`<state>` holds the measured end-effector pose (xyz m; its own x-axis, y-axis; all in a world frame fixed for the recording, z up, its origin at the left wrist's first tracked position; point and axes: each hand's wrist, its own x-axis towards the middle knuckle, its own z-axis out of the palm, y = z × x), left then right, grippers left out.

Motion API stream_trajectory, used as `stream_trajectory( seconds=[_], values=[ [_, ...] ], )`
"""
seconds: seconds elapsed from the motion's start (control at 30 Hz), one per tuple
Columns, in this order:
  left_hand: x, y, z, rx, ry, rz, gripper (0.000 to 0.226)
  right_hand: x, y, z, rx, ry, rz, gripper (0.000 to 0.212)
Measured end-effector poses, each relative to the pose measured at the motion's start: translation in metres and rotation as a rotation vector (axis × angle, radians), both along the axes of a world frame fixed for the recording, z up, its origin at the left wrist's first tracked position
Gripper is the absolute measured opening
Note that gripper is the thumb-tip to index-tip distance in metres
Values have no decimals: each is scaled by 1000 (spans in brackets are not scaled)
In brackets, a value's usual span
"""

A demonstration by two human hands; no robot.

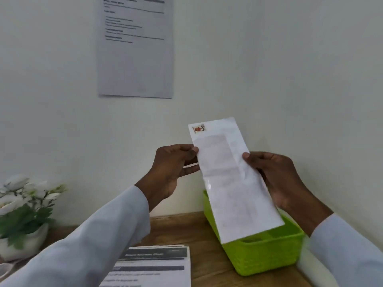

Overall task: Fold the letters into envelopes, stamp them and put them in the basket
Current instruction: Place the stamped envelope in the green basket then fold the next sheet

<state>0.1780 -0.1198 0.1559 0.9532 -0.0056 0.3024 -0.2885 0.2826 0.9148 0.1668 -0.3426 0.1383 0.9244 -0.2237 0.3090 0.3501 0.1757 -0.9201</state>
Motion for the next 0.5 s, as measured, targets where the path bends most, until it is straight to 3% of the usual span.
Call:
stream_trajectory(
  seconds=[0.17, 0.3, 0.4, 0.5],
  values=[
    [37, -39, -14, 150, 6, 118, 13, 45, -32, -9, -297, -43, -307, 9],
    [72, -61, -49, 324, 85, 247, 29, 74, -41, -41, -768, 5, -587, 11],
    [87, -68, -77, 464, 110, 298, 27, 82, -43, -61, -1113, 140, -612, 9],
    [94, -73, -96, 689, 81, 260, 11, 82, -43, -73, -1278, 219, -569, 13]
  ],
)
